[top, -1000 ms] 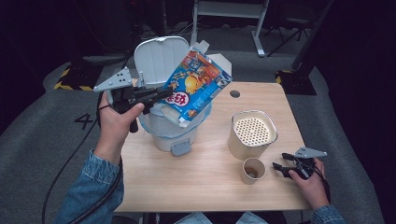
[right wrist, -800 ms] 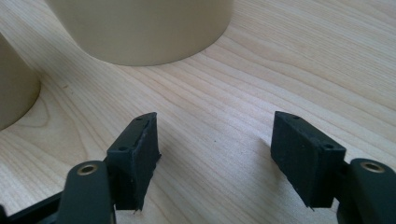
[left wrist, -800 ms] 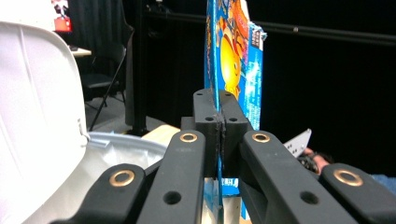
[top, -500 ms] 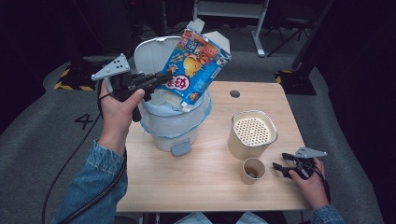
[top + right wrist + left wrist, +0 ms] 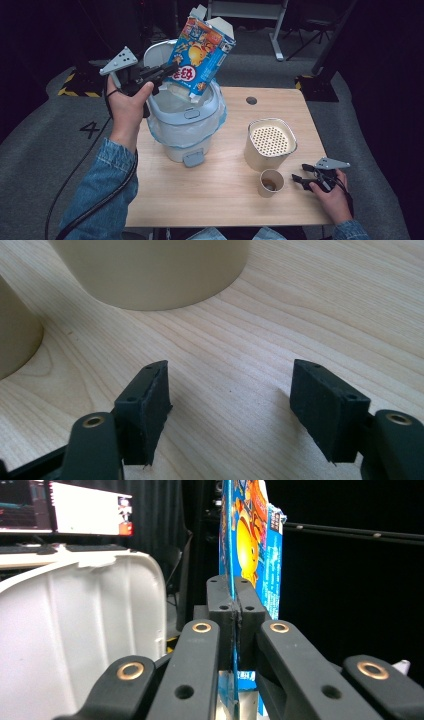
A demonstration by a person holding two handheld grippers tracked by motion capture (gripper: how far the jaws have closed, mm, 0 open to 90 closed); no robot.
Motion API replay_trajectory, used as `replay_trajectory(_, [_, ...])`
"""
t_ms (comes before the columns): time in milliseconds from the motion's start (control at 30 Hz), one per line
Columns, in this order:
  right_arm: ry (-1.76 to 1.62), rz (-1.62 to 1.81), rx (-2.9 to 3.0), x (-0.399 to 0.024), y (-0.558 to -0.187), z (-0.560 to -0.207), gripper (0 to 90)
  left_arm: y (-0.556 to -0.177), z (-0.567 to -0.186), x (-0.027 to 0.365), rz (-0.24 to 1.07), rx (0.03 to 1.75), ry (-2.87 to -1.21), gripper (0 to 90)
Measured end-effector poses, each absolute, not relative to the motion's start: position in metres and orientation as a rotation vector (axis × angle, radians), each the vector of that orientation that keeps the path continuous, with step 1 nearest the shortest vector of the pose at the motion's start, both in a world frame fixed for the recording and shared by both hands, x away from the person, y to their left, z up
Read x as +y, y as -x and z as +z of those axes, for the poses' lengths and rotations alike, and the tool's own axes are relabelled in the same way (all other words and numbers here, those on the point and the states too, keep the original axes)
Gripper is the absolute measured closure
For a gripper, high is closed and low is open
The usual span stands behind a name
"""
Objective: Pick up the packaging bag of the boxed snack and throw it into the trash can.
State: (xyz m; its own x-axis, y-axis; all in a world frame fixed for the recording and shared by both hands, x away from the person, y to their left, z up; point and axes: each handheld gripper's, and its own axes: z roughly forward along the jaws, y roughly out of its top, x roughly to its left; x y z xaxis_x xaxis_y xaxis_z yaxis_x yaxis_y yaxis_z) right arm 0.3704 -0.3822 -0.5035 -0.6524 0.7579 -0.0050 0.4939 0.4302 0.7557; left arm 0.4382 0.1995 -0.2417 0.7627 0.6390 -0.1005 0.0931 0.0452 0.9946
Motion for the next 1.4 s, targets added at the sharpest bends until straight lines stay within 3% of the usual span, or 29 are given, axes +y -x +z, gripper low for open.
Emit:
replay_trajectory(1033, [-1.073, 1.068, 2.344, -0.382, -0.37, -0.503, 33.0, -0.459, -0.257, 0.191, 0.494, 0.714, -1.564, 88.7])
replay_trajectory(1133, [-1.071, 1.067, 2.344, -0.382, -0.37, -0.503, 33.0, -0.463, -0.262, 0.191, 0.467, 0.725, -1.589, 81.7])
replay_trajectory(1167, [-1.073, 1.068, 2.344, -0.382, -0.37, -0.503, 33.0, -0.464, -0.263, 0.191, 0.456, 0.733, -1.603, 72.0])
replay_trajectory(1200, [-1.071, 1.067, 2.344, -0.382, -0.37, -0.504, 33.1, -0.465, -0.265, 0.194, 0.466, 0.784, -1.625, 39.3])
replay_trajectory(1233, [-1.071, 1.067, 2.344, -0.382, -0.37, -0.504, 33.1, -0.465, -0.265, 0.194, 0.466, 0.784, -1.625, 32.5])
replay_trajectory(1400, [-1.073, 1.068, 2.344, -0.382, -0.37, -0.503, 33.0, -0.455, -0.262, 0.208, 0.497, 0.778, -1.649, 32.5])
